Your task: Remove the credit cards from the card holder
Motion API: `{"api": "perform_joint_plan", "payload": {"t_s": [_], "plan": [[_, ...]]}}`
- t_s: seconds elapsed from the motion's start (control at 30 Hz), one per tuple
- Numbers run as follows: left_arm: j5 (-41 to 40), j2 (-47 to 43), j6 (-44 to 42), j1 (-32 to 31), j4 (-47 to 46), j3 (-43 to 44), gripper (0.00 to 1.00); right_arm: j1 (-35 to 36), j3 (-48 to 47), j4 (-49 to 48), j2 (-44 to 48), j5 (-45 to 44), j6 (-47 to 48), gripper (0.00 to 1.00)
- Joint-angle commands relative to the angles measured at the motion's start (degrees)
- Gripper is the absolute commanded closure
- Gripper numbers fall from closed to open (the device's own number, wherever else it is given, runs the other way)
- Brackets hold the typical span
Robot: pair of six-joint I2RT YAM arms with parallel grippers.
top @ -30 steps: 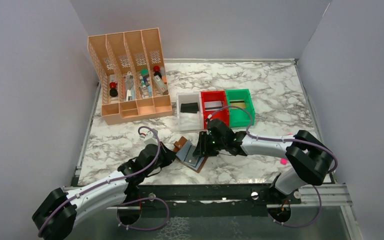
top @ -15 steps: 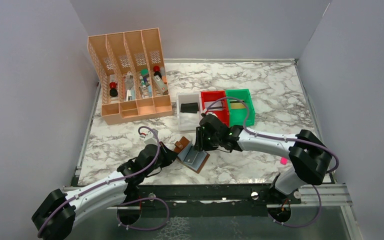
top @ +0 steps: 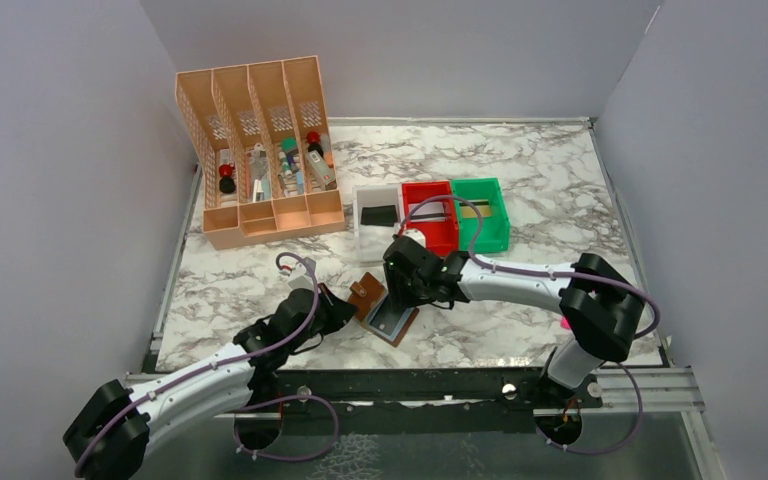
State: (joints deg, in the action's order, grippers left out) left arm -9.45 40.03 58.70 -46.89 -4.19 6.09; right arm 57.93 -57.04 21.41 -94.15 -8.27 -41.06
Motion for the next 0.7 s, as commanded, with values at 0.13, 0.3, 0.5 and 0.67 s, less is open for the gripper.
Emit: {"api": "perform_joint_plan", "payload": {"t_s": [0.13, 0.3, 0.5, 0.67], "plan": [[0.8, -0.9, -0.4, -0.3, -0.7, -0.6, 1.0, 0.8, -3.2, 4.2, -1.2, -5.0, 2.3, 0.43], [0.8, -0.9, -0.3, -0.3, -0.7, -0.6, 1.0, 1.1, -3.6, 1.1, -1.8, -0.7, 4.2, 0.42], [1.5, -1.5, 0.1, -0.3, -0.8, -0.7, 1.0, 1.8, -6.2, -3.0, -5.4, 4.4, 5.1, 0.52], [2.7, -2.4, 1.2, -0.6, -0.8, -1.2, 1.0, 2.1, -7.8, -5.8, -7.2, 6.0, 5.6, 0.59]]}}
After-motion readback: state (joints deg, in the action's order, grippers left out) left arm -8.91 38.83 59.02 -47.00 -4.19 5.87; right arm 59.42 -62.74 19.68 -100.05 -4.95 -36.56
